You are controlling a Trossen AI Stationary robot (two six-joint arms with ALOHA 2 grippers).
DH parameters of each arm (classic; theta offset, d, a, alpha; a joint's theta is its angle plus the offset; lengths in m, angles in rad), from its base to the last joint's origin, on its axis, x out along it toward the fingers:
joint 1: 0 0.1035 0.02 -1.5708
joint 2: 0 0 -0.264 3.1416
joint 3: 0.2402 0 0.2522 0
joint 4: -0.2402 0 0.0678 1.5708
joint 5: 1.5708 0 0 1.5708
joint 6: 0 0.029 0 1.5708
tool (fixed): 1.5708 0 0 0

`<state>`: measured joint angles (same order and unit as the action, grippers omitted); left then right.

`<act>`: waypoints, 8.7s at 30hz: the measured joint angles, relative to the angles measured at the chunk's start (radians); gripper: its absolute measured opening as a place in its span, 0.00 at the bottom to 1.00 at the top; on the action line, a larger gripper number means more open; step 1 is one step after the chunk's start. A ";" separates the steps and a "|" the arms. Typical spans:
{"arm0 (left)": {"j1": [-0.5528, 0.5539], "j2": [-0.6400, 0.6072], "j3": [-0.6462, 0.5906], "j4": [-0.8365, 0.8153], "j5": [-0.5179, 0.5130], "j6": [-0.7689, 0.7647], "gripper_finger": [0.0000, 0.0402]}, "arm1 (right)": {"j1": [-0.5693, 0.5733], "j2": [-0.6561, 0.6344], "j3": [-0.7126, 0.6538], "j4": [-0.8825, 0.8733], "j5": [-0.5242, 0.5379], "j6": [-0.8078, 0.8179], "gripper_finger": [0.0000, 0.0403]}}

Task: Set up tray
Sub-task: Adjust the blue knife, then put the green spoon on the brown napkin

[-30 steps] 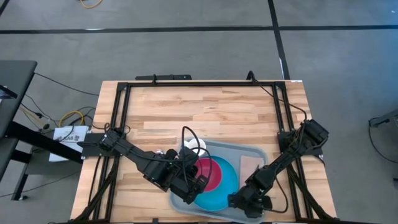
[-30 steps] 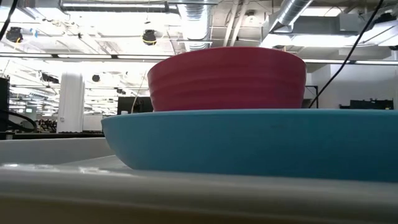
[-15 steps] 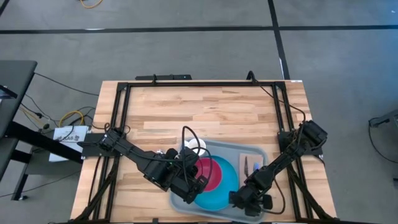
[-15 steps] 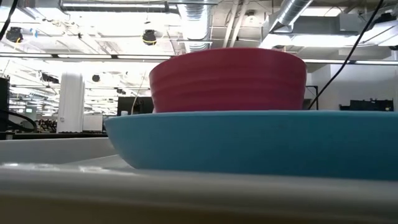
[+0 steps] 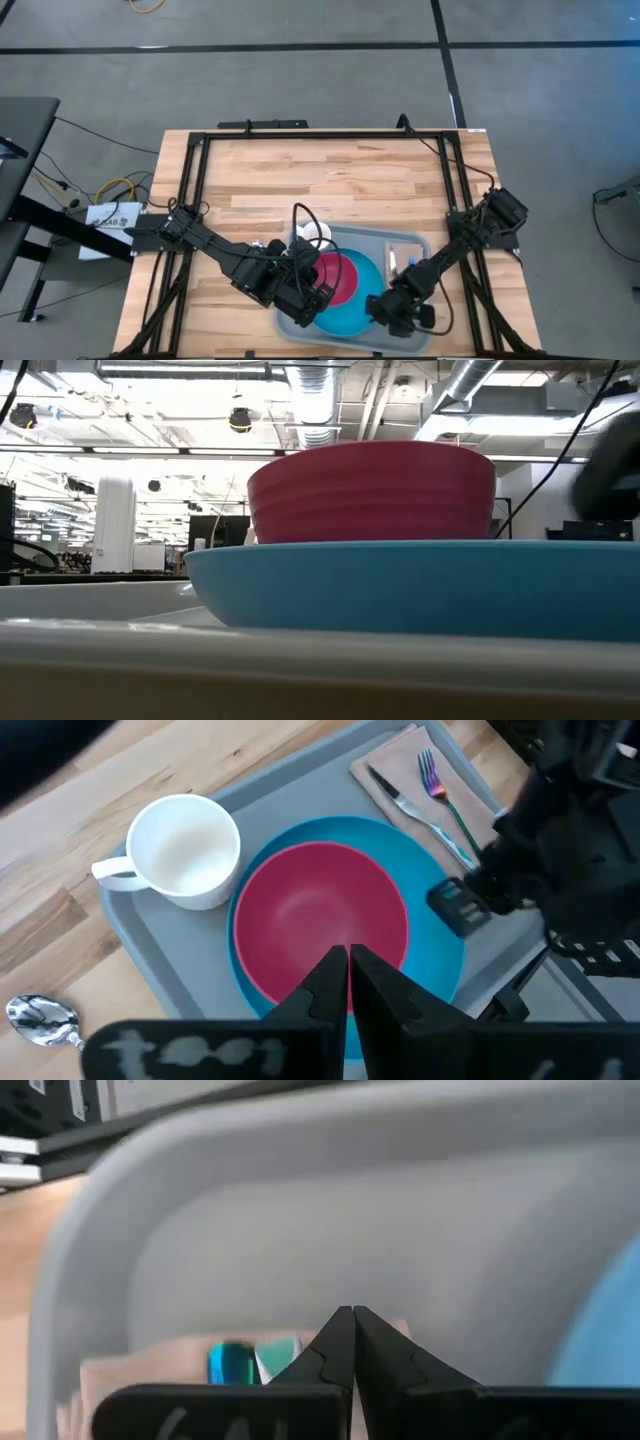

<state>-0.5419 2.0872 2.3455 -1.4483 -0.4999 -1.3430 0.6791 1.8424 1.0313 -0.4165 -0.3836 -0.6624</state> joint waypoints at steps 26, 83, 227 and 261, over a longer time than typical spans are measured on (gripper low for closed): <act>-0.031 -0.040 0.000 -0.132 0.172 -0.082 0.03 | -0.207 -0.510 0.002 -0.211 -0.099 0.401 0.05; 0.188 -0.155 -0.086 -0.056 0.178 0.589 0.24 | -0.535 -0.577 0.076 -0.225 0.070 1.134 0.56; 0.069 -0.523 -1.545 0.922 0.062 -0.532 0.00 | -0.558 -0.577 0.076 -0.211 0.149 1.231 0.56; 0.019 -0.520 -0.771 0.947 -0.621 0.371 0.00 | -0.522 -0.560 0.078 0.491 0.146 1.151 0.56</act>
<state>-0.5233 1.5676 1.5749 -0.5011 -1.1205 -0.9723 0.1567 1.2828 1.1091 0.0741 -0.2379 0.4885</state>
